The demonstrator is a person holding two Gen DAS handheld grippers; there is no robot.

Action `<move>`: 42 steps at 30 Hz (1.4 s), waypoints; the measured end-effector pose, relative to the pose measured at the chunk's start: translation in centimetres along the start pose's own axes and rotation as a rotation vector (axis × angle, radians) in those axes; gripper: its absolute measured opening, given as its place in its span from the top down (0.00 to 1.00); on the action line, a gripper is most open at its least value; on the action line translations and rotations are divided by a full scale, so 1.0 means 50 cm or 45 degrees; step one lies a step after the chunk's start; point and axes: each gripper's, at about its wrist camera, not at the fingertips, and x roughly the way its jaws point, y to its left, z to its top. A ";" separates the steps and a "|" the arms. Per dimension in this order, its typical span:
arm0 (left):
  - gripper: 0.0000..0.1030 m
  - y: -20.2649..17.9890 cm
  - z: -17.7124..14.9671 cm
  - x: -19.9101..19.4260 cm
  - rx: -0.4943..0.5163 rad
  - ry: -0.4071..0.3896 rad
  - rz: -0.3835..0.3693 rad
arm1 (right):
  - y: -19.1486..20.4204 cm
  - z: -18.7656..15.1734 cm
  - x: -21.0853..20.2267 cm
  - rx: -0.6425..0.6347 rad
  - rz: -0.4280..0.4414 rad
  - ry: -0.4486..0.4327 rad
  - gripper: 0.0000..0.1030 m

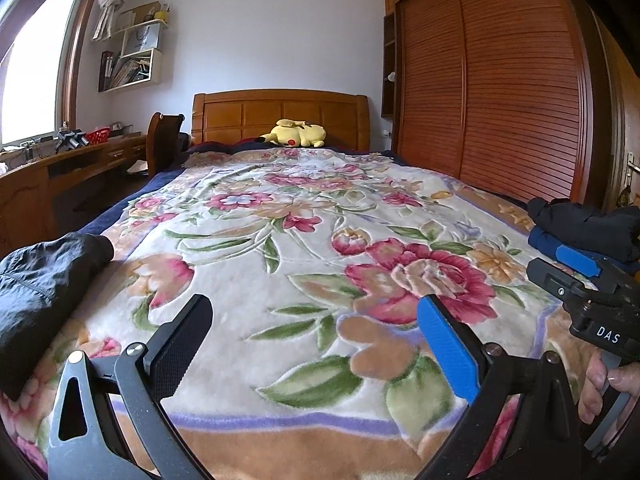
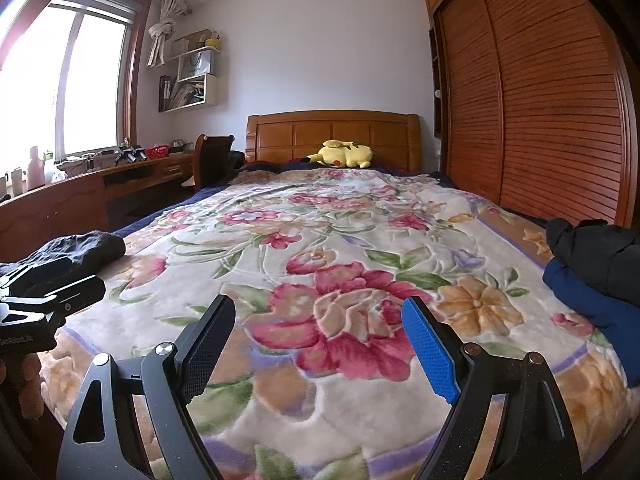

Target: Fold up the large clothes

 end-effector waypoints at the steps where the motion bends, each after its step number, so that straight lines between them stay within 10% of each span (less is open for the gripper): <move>1: 0.01 0.000 0.000 0.000 0.001 -0.001 0.000 | -0.001 0.001 0.000 0.002 0.000 -0.001 0.16; 42: 0.01 -0.007 0.004 -0.020 0.024 -0.031 0.037 | -0.001 -0.002 0.006 0.018 0.001 -0.006 0.16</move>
